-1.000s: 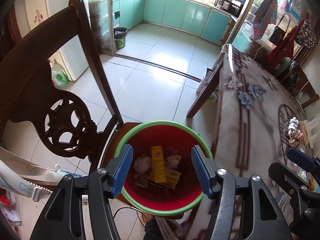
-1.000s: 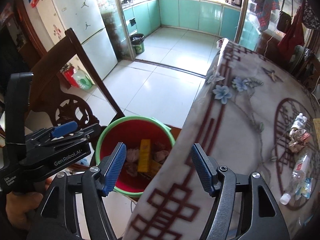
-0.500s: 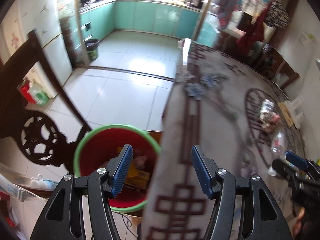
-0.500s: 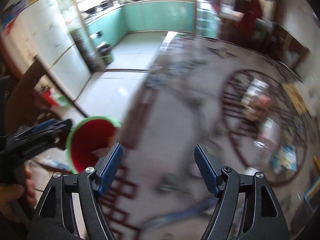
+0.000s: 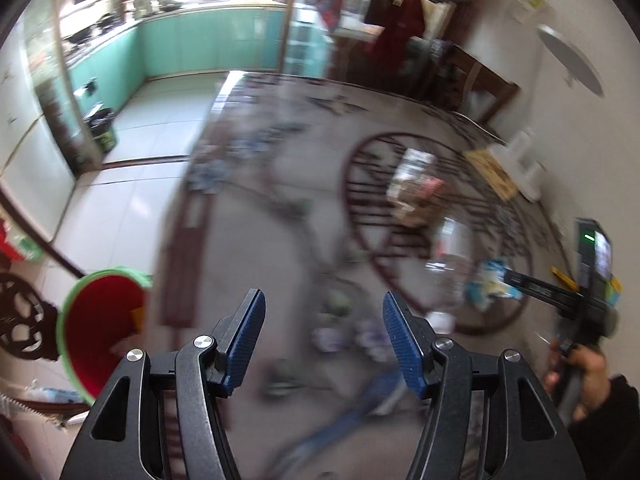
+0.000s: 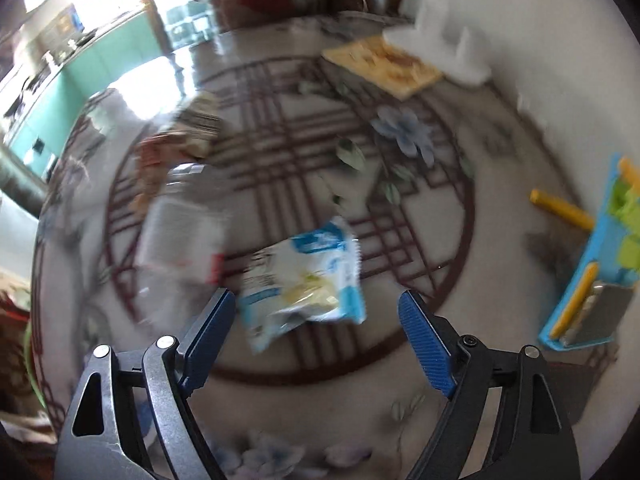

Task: Collect trash
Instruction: 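Grasp clear plastic bottle with left tool while right tool grasps white snack bag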

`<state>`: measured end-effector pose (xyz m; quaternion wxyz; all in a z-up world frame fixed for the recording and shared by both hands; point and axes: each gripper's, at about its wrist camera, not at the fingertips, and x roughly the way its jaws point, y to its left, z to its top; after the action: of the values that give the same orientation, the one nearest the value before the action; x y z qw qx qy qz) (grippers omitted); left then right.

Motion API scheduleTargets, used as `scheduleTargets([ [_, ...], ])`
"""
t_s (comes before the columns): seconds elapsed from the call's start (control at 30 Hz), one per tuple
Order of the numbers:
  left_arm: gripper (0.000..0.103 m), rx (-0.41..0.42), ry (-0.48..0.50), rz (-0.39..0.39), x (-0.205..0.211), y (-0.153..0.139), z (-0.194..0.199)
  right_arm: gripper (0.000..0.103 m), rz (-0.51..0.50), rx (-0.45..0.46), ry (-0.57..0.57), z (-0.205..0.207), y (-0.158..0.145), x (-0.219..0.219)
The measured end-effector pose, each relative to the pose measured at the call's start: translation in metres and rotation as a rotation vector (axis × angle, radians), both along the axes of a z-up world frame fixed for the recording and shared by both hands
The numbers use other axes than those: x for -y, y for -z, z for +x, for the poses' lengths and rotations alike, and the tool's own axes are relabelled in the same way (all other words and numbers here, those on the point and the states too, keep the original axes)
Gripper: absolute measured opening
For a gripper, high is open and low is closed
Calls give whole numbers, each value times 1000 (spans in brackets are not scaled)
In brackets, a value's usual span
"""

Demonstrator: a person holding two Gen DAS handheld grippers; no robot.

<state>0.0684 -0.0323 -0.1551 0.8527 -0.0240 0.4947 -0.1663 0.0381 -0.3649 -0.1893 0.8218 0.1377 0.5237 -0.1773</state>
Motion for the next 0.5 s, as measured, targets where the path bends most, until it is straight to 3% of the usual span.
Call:
scheduleTargets([
  [0.03, 60, -3, 17, -1, 12, 1, -1, 84, -1, -5, -14, 4, 6, 5],
  [0.1, 60, -13, 55, 4, 40, 3, -2, 72, 13, -31, -42, 9, 16, 11],
  [0.17, 60, -21, 83, 8, 61, 6, -2, 44, 79, -40, -66, 12, 26, 17],
  [0.3, 60, -39, 136, 19, 101, 18, 2, 14, 139, -33, -109, 9, 32, 20],
  [0.37, 60, -56, 156, 31, 118, 28, 7, 9, 184, 1, -123, 1, 26, 23],
  [0.5, 60, -75, 193, 28, 152, 44, 20, 8, 170, 71, -131, -18, -3, 29],
])
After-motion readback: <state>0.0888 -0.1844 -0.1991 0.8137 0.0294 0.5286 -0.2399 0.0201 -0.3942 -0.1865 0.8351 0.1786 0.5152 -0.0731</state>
